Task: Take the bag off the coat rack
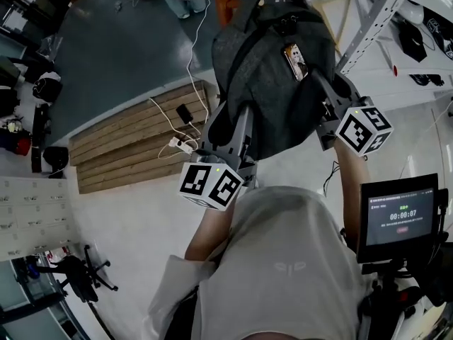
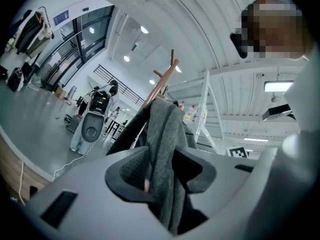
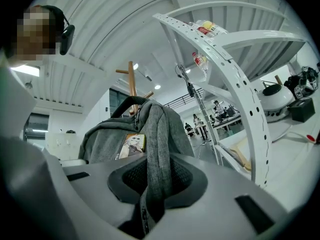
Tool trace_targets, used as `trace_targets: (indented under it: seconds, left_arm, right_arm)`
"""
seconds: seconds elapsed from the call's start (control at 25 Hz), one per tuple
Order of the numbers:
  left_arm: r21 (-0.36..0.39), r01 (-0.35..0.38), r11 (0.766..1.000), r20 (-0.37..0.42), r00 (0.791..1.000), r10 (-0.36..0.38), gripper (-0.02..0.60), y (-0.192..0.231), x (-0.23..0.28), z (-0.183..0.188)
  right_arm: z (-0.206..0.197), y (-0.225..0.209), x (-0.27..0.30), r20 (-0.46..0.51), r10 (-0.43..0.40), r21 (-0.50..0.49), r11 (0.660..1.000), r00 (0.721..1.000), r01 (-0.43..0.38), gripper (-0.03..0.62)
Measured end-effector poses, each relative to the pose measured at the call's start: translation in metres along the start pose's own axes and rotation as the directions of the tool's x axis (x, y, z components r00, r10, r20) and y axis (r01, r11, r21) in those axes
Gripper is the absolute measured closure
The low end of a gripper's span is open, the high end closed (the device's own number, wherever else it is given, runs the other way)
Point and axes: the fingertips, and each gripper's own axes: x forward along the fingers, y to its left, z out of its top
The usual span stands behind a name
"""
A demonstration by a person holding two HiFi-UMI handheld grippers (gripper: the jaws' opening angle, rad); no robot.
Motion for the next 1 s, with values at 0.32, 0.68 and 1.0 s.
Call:
trace_targets:
  seconds: [0.32,0.68,1.0]
  left_arm:
    - [0.002,0.088,0.996,-0.03,0.996,-0.088,0.439,-0.021,0.005,0.005]
    - [-0.003,0.27,0.963,-0.075,0.96,-0.27,0.439,-0.088,0.006,0.029]
    - [-0.037,0.456,0.889,-0.171,0.874,-0.456,0.439,-0.15,0.043,-0.027]
  right_arm:
    - [0.012,-0.004,-0.028,0.043,-0.071,0.013,0.997,0.997,0.071,0.523]
    - [0.061,0.005,-0.104,0.141,-0.224,0.02,0.974,0.964,0.224,0.523]
    - [0.055,-0.045,-0.197,0.225,-0.422,0.061,0.906,0.878,0.419,0.523]
